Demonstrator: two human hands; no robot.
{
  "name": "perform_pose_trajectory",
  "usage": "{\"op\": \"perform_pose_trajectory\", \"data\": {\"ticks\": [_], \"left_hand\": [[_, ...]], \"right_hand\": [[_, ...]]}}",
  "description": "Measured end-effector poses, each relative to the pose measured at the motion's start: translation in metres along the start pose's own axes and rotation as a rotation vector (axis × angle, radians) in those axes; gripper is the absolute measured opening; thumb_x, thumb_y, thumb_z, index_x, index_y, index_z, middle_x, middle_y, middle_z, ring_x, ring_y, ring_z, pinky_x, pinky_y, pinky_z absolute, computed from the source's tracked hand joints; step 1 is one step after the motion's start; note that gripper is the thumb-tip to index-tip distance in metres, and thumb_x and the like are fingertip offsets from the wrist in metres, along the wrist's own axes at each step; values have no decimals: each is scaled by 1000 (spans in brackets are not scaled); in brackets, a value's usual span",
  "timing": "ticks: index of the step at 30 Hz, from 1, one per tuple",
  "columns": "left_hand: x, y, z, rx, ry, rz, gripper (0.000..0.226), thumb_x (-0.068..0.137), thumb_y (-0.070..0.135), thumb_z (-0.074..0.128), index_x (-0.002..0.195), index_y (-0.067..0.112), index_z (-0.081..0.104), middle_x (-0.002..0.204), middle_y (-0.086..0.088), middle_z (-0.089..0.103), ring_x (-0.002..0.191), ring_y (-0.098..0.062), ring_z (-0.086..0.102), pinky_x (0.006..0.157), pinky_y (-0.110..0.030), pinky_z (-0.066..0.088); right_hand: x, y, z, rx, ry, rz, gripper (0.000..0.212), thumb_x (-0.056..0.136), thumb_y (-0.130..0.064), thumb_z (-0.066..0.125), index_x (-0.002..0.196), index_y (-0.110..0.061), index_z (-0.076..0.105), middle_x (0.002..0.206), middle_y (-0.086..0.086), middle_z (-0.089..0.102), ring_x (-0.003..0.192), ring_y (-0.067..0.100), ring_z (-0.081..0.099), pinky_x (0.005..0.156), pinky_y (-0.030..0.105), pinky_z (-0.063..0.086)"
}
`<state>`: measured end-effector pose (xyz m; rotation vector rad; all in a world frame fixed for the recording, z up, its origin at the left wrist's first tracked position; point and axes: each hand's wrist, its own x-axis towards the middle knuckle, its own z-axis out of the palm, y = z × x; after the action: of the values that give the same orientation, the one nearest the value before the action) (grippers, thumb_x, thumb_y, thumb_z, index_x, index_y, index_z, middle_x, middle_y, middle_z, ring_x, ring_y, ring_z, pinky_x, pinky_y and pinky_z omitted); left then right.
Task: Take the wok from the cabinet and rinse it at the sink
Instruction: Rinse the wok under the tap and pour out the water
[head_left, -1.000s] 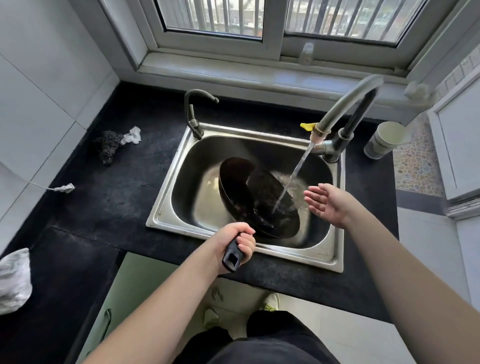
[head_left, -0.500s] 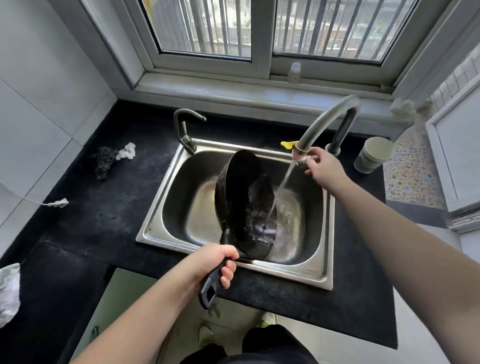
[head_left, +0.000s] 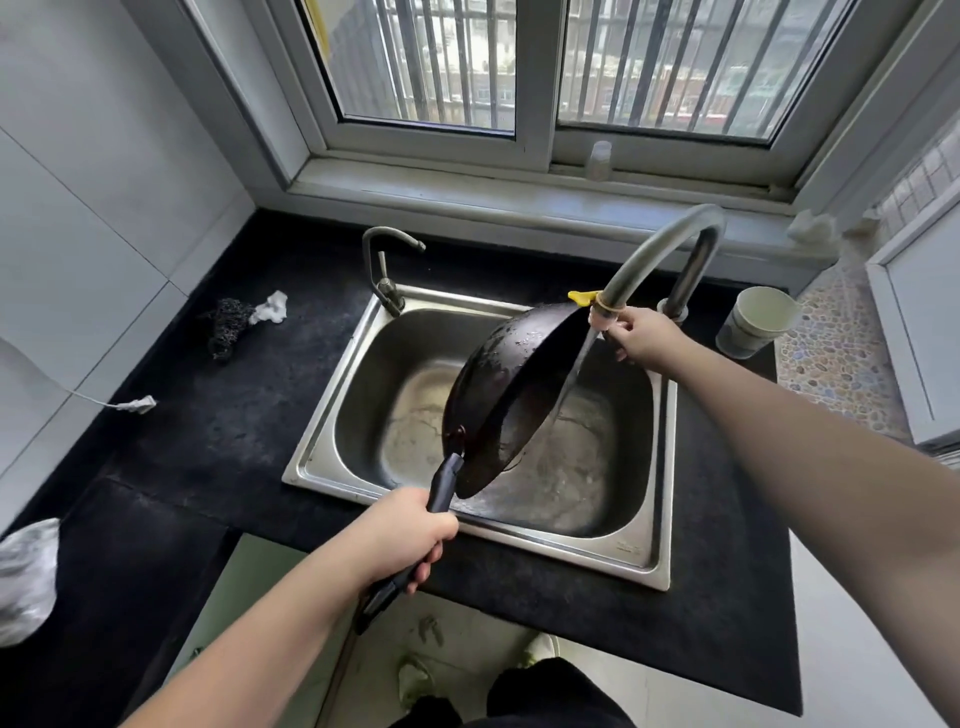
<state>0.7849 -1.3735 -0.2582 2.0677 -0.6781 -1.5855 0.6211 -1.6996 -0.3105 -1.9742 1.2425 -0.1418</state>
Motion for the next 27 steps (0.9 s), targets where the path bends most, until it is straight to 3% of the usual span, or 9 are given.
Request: {"op": "perform_pose_trajectory", "data": {"ticks": [5,10,19,27], "left_hand": [[1,-8,-14,109,45,-35,11,83,7,51,77,9,42,51,-4,48,33,-16,42,35,-22,37],[7,-1,-32,275,78,-78,10,82,7,52,77,7,44,53,-6,50,32,-16,44,33,-21,38],[20,48,-48,691,26,-148,21,84,11,56,66,3,50,53,-10,52,32,-17,45,34,-20,39],[39,106,-46,911,-83,-252,18,86,6,49,68,2,48,46,-6,47,26,-14,41,38,-15,37]], "right_hand": [[1,6,-3,161,-12,35,25,101,-11,41,115,-15,61,83,5,59,60,15,55,43,10,42],[2,15,-4,143,-30,43,32,100,-12,40,125,-20,60,91,7,64,63,12,59,53,20,43],[9,16,6,113,0,19,25,100,-18,47,121,-20,60,93,6,66,66,14,63,56,22,47],[9,18,9,130,-1,15,26,100,-21,48,124,-20,59,95,6,67,71,18,64,56,23,46]]}}
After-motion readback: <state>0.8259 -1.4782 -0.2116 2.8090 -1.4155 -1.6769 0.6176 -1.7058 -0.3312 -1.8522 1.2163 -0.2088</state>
